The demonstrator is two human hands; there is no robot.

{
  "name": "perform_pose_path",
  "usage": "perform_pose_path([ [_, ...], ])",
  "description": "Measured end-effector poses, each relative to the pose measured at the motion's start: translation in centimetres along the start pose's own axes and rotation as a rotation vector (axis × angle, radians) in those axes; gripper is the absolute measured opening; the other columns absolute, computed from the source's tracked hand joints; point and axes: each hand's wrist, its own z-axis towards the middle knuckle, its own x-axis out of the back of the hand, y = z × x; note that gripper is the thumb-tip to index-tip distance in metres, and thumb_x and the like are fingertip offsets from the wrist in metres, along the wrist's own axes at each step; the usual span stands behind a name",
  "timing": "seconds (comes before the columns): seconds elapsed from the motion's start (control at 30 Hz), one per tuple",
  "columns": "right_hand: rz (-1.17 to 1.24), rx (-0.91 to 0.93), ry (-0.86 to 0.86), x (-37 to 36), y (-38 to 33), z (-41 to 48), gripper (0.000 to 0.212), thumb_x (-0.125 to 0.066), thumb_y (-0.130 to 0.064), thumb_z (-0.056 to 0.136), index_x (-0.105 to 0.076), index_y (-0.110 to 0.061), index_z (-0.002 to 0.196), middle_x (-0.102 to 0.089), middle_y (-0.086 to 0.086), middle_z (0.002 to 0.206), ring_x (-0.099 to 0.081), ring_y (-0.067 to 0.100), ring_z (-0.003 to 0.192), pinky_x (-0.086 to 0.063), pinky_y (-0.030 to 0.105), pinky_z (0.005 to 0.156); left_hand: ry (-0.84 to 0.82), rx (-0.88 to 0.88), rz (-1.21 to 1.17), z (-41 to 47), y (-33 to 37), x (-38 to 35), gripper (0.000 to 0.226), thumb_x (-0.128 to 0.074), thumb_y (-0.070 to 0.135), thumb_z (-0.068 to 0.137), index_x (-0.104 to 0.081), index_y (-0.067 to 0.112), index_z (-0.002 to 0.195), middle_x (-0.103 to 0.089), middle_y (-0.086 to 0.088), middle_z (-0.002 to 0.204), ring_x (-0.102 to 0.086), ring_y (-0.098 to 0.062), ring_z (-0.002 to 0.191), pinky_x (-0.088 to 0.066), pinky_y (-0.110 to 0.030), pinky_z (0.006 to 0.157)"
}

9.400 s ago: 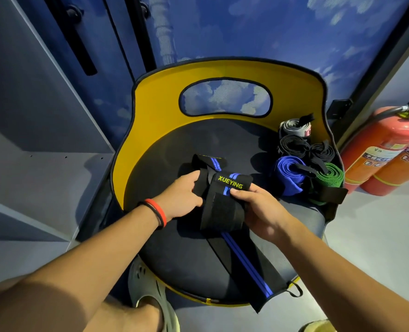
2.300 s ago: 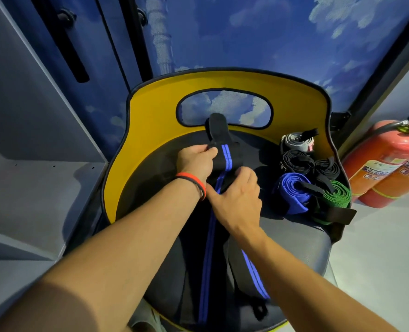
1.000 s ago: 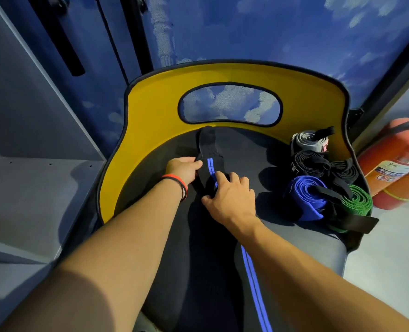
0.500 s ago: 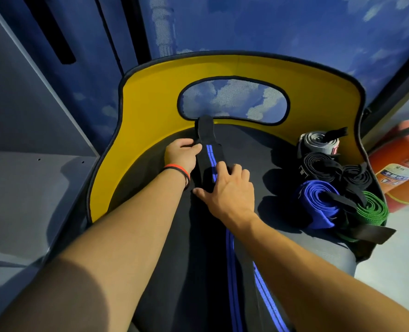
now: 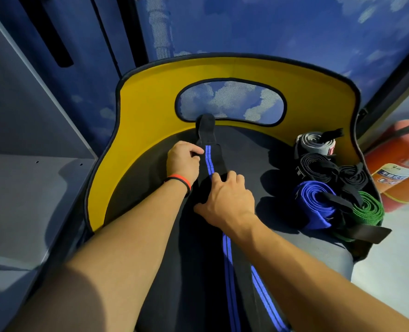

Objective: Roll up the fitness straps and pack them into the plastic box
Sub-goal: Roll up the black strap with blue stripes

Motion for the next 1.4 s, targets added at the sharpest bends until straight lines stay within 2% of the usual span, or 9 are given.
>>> perform_pose_path([
  [0.17,-0.045,0.015,-0.118,0.4,0.5,-1.5,0.085,-0.075,-0.062,0.076,-0.036,-0.023,0.140,-0.039,0.008,0.131,-0.038,0.027,0.125,-0.041,0.037,0.076,-0.017,-0.031,0.083,0.2,-0.5,-0.8,0.028,-0.065,-0.005,0.091,-0.076,0.016,0.105,-0.061,0.002,0.122,-0.061,-0.020,0.110,-0.047,-0.024,0.086],
  [0.4,-0.061,0.063,-0.195,1.3,1.5,-1.8,0.083,-0.079,-0.054,0.075,-0.035,-0.031,0.141,-0.035,0.006,0.125,-0.036,0.026,0.119,-0.043,0.036,0.073,-0.046,-0.149,0.468,-1.7,-1.5,-0.4,0.027,-0.059,0.031,0.099,-0.065,0.034,0.125,-0.034,0.006,0.153,-0.028,-0.024,0.141,-0.027,-0.047,0.111],
  [0.63,-0.047,0.057,-0.228,0.9,2.0,-3.2,0.093,-0.078,-0.056,0.073,-0.030,-0.032,0.148,-0.028,0.005,0.134,-0.030,0.026,0.125,-0.042,0.034,0.071,-0.196,-0.331,0.512,-2.6,0.3,0.1,0.022,-0.055,0.013,0.101,-0.066,0.020,0.118,-0.060,-0.004,0.118,-0.054,-0.023,0.108,-0.048,-0.036,0.086],
  [0.77,-0.019,0.049,-0.179,-0.1,2.5,-4.9,0.105,-0.073,-0.061,0.074,-0.015,-0.036,0.158,-0.024,0.007,0.132,-0.031,0.028,0.123,-0.042,0.034,0.074,-0.277,-0.260,0.583,-3.6,2.4,1.5,0.020,-0.061,0.040,0.097,-0.062,0.020,0.100,-0.063,-0.002,0.107,-0.062,-0.024,0.097,-0.051,-0.038,0.081],
  [0.87,-0.015,0.049,-0.171,-0.1,2.6,-5.7,0.106,-0.073,-0.060,0.073,-0.014,-0.034,0.157,-0.026,0.007,0.132,-0.034,0.029,0.122,-0.041,0.036,0.074,-0.379,-0.289,0.682,-4.6,3.2,2.0,0.030,-0.066,0.049,0.091,-0.059,0.022,0.102,-0.061,-0.002,0.110,-0.062,-0.024,0.097,-0.048,-0.038,0.088],
  [0.93,-0.022,0.041,-0.174,0.1,2.6,-6.2,0.100,-0.074,-0.059,0.073,-0.021,-0.031,0.153,-0.028,0.007,0.131,-0.037,0.029,0.121,-0.041,0.036,0.074,-0.432,-0.298,0.705,-5.1,2.9,1.8,0.040,-0.067,0.053,0.088,-0.058,0.023,0.111,-0.060,-0.001,0.117,-0.061,-0.023,0.107,-0.038,-0.043,0.110],
  [1.03,-0.053,0.014,-0.209,0.5,2.9,-7.6,0.092,-0.075,-0.059,0.073,-0.027,-0.025,0.144,-0.030,0.006,0.131,-0.041,0.030,0.121,-0.043,0.037,0.074,-0.501,-0.259,0.685,-5.8,2.4,2.1,0.053,-0.065,0.058,0.087,-0.054,0.024,0.126,-0.057,0.003,0.129,-0.053,-0.021,0.125,-0.018,-0.054,0.122],
  [1.17,-0.120,0.023,-0.248,0.5,3.6,-9.6,0.094,-0.072,-0.061,0.076,-0.024,-0.024,0.148,-0.026,0.008,0.139,-0.039,0.032,0.126,-0.047,0.040,0.079,-0.556,-0.246,0.718,-6.9,1.9,2.3,0.069,-0.054,0.062,0.094,-0.039,0.024,0.149,-0.033,0.003,0.159,-0.024,-0.021,0.151,-0.014,-0.058,0.123],
  [1.4,-0.098,-0.004,-0.386,0.9,4.6,-11.9,0.104,-0.063,-0.069,0.079,-0.008,-0.031,0.159,-0.022,0.009,0.142,-0.054,0.036,0.119,-0.047,0.041,0.081,-0.527,-0.205,0.773,-8.5,1.3,1.9,0.069,-0.041,0.059,0.101,-0.024,0.025,0.159,-0.007,-0.002,0.169,-0.004,-0.025,0.156,-0.016,-0.056,0.123],
])
